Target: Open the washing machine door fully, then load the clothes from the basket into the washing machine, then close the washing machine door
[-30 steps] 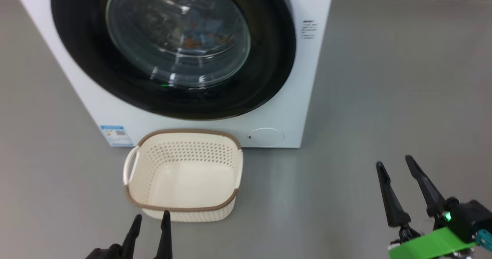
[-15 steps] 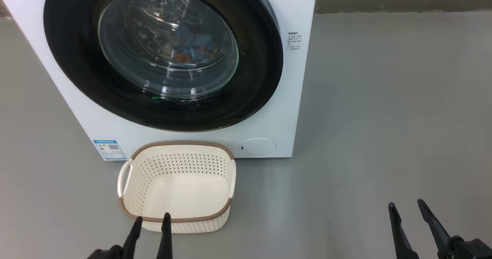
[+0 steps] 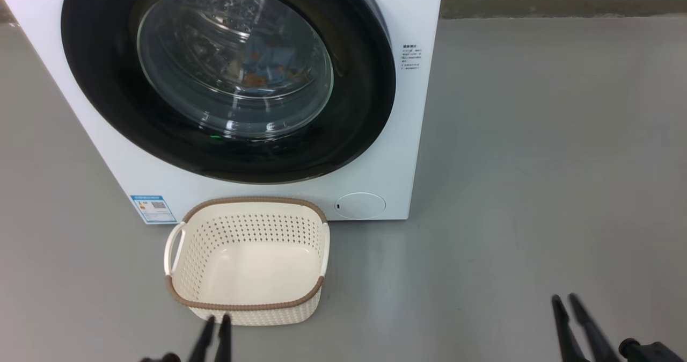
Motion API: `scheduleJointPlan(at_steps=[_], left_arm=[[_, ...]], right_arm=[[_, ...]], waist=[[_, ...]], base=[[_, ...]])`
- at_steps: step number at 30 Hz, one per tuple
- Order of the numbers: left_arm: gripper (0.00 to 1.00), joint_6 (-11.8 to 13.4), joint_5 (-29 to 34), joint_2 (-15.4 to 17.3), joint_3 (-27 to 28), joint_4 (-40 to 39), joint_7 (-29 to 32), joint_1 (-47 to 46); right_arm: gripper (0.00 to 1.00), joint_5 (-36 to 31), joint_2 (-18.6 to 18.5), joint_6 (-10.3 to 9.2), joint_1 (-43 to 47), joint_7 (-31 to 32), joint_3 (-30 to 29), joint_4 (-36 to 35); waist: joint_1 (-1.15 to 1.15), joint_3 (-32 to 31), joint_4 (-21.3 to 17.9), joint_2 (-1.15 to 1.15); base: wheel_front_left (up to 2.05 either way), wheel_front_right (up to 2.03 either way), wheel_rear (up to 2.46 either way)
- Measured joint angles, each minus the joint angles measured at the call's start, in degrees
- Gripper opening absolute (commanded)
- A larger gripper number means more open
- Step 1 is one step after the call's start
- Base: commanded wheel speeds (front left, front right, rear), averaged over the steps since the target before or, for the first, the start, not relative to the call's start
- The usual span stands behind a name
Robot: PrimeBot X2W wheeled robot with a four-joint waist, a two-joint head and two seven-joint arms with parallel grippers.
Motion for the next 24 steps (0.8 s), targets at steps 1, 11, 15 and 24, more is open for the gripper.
scheduleJointPlan(at_steps=[1,11,15,24], left_arm=[[0.0,0.0,0.0,-0.05,-0.1,0.68,0.0,0.38],[0.0,-0.01,-4.75,-0.18,0.24,1.88,1.1,1.34],[0.0,-0.03,-6.35,-0.16,0.53,1.91,1.51,1.32],[0.0,-0.52,-11.76,-0.1,1.43,2.1,2.96,0.96]], right_arm=[[0.0,0.0,0.09,0.0,0.0,0.02,0.0,0.83],[0.0,5.41,0.37,0.0,-0.03,1.37,0.0,2.61],[0.0,7.13,0.37,0.0,-0.07,1.88,0.0,2.86],[0.0,13.24,0.36,0.0,-0.5,3.12,0.0,3.59]], waist=[[0.0,0.0,0.0,0.0],[0.02,-0.02,-0.27,0.0],[0.01,0.1,-0.36,0.0],[0.01,0.21,-0.63,0.0]], base=[[0.0,0.0,0.0],[0.0,0.0,0.0],[0.0,0.0,0.0],[0.0,0.0,0.0]])
